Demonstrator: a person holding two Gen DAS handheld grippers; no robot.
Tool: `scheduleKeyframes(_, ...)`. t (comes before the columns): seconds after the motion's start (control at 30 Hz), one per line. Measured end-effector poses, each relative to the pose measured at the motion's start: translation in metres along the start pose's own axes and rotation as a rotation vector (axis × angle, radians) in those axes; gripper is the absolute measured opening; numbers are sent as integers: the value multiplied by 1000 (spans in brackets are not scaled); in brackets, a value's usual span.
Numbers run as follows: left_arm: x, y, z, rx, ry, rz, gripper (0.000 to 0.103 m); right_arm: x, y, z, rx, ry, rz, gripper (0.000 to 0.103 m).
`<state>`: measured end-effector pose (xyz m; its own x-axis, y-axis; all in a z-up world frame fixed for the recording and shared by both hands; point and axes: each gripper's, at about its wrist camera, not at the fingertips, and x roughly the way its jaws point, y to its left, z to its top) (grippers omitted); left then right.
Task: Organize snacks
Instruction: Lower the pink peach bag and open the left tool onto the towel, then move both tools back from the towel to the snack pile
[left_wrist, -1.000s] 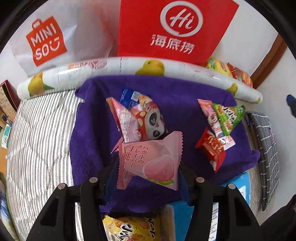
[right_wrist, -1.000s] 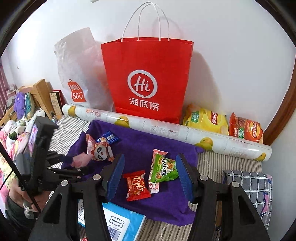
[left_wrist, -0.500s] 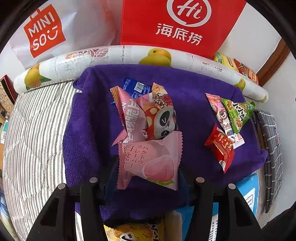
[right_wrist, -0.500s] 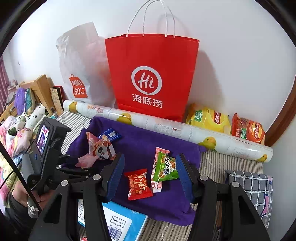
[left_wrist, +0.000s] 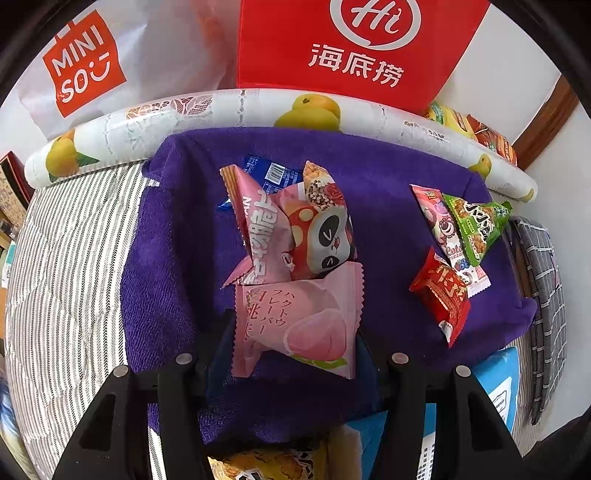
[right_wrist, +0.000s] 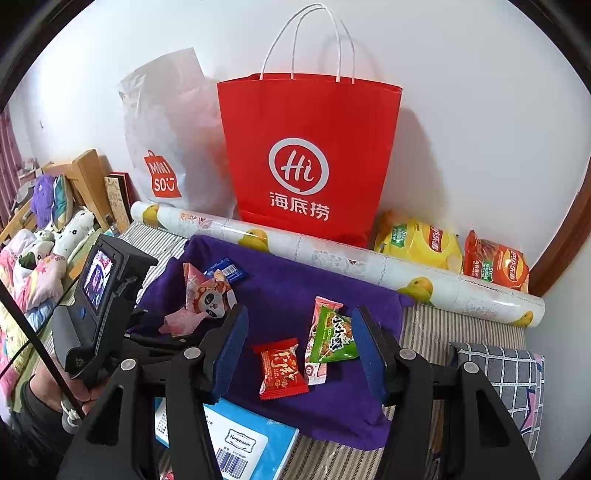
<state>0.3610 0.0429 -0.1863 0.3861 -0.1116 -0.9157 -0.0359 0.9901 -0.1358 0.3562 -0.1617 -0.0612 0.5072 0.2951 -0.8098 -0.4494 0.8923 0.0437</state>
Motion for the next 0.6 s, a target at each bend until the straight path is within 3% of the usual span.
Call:
scheduleKeyframes(0.3,-8,0,0,6,-23,-22,73,5,7,-1,-10,11,12,58)
scheduleKeyframes(0.6,-40,11,-10,3,-57,-72,73,1,26,-5,-26,7,50,58)
